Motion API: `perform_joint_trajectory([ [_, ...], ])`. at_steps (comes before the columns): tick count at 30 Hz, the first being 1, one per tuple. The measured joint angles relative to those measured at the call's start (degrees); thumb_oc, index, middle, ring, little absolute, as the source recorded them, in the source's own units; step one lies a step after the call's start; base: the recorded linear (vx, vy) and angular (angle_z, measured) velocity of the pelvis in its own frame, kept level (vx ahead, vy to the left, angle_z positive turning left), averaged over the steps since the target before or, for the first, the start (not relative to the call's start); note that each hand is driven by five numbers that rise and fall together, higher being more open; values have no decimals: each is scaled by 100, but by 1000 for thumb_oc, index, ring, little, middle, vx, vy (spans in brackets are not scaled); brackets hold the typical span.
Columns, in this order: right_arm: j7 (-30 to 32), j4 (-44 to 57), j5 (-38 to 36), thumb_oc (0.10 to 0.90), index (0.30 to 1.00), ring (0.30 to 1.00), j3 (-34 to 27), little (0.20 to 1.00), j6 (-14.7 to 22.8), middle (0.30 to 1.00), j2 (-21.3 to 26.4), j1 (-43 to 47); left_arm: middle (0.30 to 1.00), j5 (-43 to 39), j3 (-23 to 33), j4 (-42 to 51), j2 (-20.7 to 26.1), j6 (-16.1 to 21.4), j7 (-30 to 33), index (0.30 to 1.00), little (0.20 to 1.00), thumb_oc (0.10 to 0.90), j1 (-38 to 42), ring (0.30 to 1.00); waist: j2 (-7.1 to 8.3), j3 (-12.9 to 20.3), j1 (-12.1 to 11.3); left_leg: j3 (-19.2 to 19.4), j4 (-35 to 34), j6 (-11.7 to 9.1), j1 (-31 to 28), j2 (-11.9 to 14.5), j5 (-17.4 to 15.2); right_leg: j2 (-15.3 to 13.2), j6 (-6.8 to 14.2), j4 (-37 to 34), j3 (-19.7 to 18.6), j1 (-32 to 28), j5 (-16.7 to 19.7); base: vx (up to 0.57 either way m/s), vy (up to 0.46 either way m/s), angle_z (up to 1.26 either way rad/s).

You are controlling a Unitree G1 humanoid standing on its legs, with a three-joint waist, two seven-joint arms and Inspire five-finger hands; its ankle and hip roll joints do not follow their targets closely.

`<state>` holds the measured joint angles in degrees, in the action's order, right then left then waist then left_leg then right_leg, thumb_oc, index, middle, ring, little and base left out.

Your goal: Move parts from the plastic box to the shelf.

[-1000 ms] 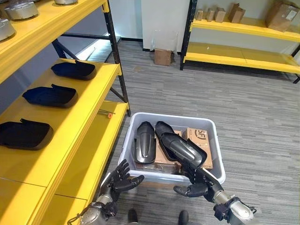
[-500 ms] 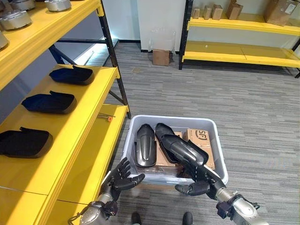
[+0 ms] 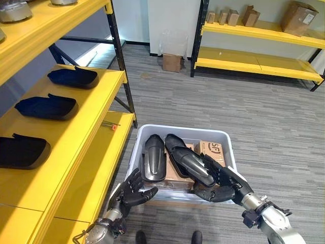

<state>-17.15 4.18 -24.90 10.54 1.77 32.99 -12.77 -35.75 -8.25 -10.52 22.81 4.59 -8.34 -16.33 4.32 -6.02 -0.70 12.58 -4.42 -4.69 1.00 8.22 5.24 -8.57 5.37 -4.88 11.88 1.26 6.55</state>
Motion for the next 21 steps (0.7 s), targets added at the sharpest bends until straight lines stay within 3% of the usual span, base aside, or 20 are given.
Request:
perform_joint_trajectory([
  [10,-16,337,7,900,1000,1000,-178,1000,100,1000,846,473,1000,-2,-157,98,288,-3,-125,1000,1000,900,298,1000,187,-146,38,-9,176,-36,516,100,57,89,-52,-1,-25,450,122,-62,-22,-2],
  [14,19,-97,238,900,1000,1000,-199,1000,168,1000,1401,1271,1000,-138,-198,276,462,-5,-130,1000,1000,900,588,1000,236,-633,11,-39,489,-28,928,132,45,91,-54,14,-42,730,227,-160,2,-2],
  [16,90,-230,305,900,1000,1000,-195,1000,169,1000,1595,1810,1000,-220,-242,365,584,-6,-128,1000,1000,900,811,1000,185,-986,-1,-36,664,-13,1150,151,34,83,-113,51,-64,892,329,-78,14,-6],
  [21,146,-193,539,900,1000,1000,-243,1000,212,1000,1808,2188,1000,-221,-209,470,573,-5,-111,1000,1000,900,1136,1000,-11,-1460,-98,-38,856,8,1316,178,-1,85,-141,145,-89,1035,368,-98,23,-3],
])
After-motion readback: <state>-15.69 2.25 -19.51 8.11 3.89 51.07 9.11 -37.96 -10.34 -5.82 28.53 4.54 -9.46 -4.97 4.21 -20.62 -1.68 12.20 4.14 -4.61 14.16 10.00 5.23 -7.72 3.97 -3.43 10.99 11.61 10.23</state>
